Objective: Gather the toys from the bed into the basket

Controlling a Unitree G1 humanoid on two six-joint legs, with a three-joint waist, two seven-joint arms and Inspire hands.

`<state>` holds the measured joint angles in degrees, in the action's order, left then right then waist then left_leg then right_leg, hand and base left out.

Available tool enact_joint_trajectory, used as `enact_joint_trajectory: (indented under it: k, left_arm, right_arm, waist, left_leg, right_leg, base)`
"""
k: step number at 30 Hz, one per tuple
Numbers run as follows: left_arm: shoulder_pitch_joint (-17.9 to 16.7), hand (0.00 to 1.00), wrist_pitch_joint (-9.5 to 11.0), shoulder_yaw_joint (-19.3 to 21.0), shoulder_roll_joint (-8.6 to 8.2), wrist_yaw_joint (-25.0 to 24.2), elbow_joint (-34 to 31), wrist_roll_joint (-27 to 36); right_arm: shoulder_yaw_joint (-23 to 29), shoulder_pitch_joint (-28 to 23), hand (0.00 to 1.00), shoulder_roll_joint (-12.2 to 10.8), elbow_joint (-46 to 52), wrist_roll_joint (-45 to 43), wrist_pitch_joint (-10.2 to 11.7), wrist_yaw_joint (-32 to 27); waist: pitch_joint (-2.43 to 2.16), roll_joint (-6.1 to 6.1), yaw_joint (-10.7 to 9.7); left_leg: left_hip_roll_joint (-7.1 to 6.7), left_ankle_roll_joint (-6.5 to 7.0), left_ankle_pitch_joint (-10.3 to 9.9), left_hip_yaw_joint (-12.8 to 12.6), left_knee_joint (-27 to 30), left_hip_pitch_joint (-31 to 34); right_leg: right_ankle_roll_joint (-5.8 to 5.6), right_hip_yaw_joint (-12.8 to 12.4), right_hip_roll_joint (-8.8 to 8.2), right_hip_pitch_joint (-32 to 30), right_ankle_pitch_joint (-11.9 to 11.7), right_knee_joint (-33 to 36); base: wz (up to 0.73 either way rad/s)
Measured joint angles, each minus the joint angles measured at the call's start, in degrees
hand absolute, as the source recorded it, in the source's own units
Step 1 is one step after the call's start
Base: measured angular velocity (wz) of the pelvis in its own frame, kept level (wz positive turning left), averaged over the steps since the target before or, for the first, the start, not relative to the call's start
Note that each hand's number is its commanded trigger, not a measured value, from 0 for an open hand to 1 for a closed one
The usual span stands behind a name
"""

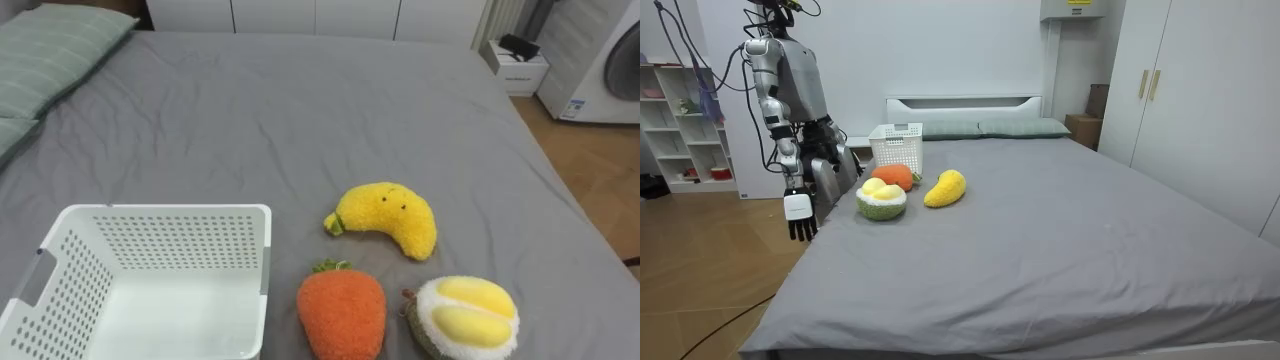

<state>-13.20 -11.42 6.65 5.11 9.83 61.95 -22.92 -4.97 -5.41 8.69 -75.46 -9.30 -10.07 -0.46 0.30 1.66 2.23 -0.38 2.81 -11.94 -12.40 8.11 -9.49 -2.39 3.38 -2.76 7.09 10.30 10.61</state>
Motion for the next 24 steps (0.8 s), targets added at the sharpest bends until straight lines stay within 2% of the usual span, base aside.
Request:
enact_joint_trajectory:
  k: [9,18,22,24]
  left_arm:
    - [0.1,0.00,0.5,0.0,0.08,0.7,0.0,1.0]
    - [0.2,0.00,0.3,1.7,0.11,0.7,0.0,0.9]
    - [0.2,0.00,-0.2,2.5,0.11,0.7,0.0,1.0]
    - [0.1,0.00,-0.3,4.6,0.10,0.6,-0.1,0.9]
  right_arm:
    - [0.0,0.0,0.00,0.0,-0.1,0.2,1.3,0.4]
    - [0.3,-0.3,0.00,0.0,-0.9,3.3,0.7,0.5]
    - [3.7,-0.6,0.00,0.0,-2.7,8.6,-0.1,-0.5]
    - [8.1,-1.7,0.00,0.2,-2.8,13.4,-0.1,-1.2]
  waist:
    - [-0.03,0.07,-0.2]
    - [-0.08,0.11,-0.3]
    - [-0.09,-0.01,-0.5]
    - [-0.13,0.07,-1.2]
  left_leg:
    - [0.00,-0.03,0.0,0.1,0.0,0.3]
    - [-0.02,-0.03,0.0,0.1,0.0,0.2]
    - [-0.01,-0.03,0.0,0.1,0.0,0.2]
    - [-0.01,-0.04,0.1,0.2,0.2,0.1]
  right_leg:
    - [-0.01,0.1,-0.01,-0.3,0.0,-0.1]
    - [-0.03,0.1,-0.04,-0.2,0.0,-0.1]
    - [-0.02,0.0,-0.01,-0.2,0.0,-0.1]
    - [-0.03,0.1,0.02,0.0,0.0,-0.1]
  base:
    - [0.00]
    - [0.00]
    - [0.00]
    - [0.02]
